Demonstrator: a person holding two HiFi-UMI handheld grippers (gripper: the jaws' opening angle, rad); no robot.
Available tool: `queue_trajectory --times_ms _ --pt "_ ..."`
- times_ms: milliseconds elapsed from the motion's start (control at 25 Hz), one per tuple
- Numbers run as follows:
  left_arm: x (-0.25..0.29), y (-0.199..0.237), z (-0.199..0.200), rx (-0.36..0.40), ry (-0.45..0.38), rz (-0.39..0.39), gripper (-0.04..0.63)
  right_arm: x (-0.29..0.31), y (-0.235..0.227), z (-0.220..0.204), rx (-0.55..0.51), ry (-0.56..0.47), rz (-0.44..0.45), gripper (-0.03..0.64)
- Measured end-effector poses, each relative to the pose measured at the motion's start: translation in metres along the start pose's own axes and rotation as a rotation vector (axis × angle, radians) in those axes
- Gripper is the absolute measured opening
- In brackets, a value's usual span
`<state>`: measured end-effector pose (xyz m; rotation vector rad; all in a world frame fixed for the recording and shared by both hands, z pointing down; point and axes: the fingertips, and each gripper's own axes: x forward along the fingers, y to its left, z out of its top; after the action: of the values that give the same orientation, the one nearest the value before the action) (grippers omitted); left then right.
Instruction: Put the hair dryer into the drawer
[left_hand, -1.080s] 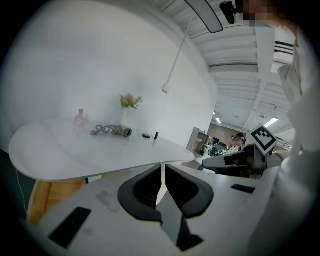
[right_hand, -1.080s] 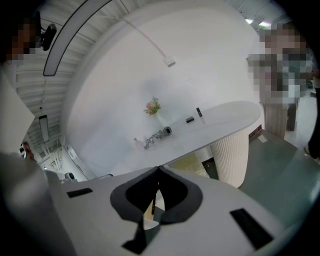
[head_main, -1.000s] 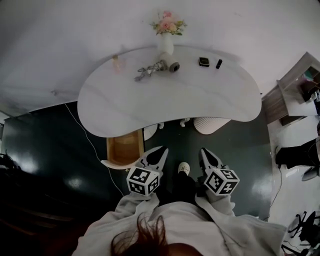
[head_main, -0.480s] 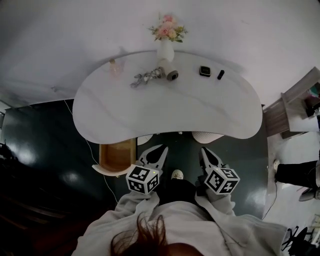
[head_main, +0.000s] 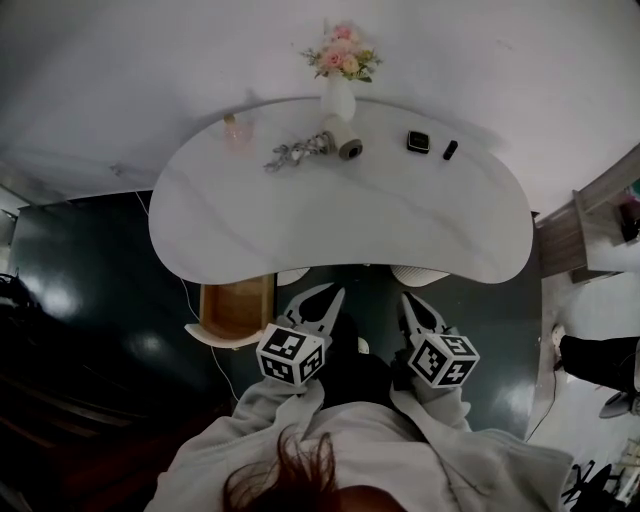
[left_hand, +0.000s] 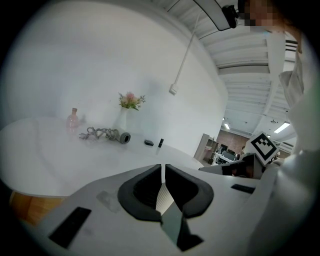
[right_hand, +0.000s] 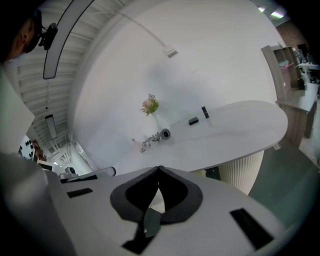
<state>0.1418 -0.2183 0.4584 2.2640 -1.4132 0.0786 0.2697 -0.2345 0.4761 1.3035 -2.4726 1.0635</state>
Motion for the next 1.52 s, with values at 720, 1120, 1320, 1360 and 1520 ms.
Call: queue_trajectory --times_ms 720,1120,1320,1360,1520 --pt "0.057 0.035 0.030 0.016 -0.001 0.043 0.032 0.037 -0.031 0.034 0.012 0.023 -0.035 0.049" --pt "0.095 0.089 0.078 0.077 -0.014 0.134 0.032 0.089 -0.031 0.072 -0.033 0.066 -0.006 0.049" --pt "0.111 0.111 0.100 0.083 -0.013 0.143 0.032 0.114 -0.025 0.092 -0.062 0.078 0.007 0.049" --pt "0.114 0.115 0.104 0.089 -0.012 0.145 0.032 0.119 -0.024 0.095 -0.064 0.078 0.010 0.049" --pt "0.126 0.133 0.123 0.124 -0.005 0.156 0.032 0.137 -0.020 0.107 -0.065 0.085 0.022 0.049"
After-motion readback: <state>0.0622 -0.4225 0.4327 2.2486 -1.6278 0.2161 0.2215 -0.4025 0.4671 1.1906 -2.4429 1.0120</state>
